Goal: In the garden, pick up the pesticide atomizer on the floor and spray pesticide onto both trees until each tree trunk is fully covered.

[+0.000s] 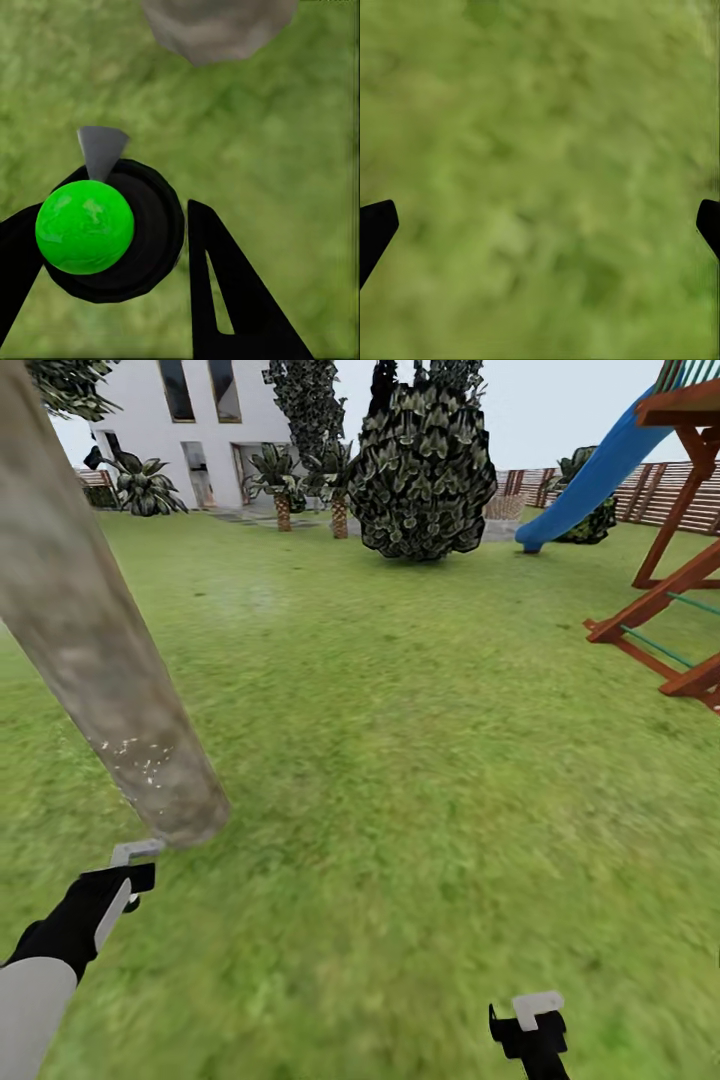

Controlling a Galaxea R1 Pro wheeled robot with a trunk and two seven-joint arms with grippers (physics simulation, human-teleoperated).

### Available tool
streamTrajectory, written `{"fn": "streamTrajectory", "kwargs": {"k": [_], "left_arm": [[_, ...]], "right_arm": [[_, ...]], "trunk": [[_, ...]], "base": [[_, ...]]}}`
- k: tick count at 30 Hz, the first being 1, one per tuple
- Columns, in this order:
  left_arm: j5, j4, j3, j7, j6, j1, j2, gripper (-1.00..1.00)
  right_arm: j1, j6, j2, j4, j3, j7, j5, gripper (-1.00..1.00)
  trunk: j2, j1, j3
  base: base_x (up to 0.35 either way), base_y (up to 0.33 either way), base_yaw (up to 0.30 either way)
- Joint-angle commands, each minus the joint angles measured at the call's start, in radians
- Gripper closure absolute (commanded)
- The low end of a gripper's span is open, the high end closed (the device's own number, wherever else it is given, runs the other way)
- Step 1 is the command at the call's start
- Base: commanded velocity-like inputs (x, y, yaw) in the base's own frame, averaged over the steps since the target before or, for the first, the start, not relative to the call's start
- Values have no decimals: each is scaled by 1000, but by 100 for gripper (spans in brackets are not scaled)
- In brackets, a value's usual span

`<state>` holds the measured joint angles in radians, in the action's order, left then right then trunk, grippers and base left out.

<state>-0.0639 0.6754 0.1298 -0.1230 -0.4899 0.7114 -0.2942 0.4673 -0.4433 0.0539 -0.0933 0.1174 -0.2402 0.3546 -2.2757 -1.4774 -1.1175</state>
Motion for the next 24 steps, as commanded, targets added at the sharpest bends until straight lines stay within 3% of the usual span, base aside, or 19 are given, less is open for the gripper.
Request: {"fn": "streamTrajectory", "kwargs": {"k": [1, 5, 6, 11, 15, 24], "left_arm": [[-5, 7, 2, -6, -6, 0, 2, 100], [0, -1, 1, -5, 25, 0, -8, 100], [1, -41, 3, -6, 93, 0, -12, 100], [-3, -159, 55, -13, 262, 0, -11, 100], [-4, -166, 56, -50, 286, 0, -3, 100], [-9, -160, 55, -55, 287, 0, 1, 100]], "right_arm": [[1, -3, 0, 1, 8, -2, 11, -100], [1, -3, 0, 3, 7, -2, 12, -100], [1, -3, 0, 3, 7, -2, 12, -100], [1, -3, 0, 3, 7, -2, 12, -100], [1, -3, 0, 3, 7, -2, 12, -100], [1, -3, -1, 3, 7, -4, 12, -100]], "trunk": [[0, 0, -1], [0, 0, -1], [0, 0, -1], [0, 0, -1], [0, 0, -1], [0, 0, -1]], "base": [[70, -273, 29], [84, -273, 7], [99, -273, 0], [127, -271, 0], [191, -230, 139], [247, -178, 274]]}}
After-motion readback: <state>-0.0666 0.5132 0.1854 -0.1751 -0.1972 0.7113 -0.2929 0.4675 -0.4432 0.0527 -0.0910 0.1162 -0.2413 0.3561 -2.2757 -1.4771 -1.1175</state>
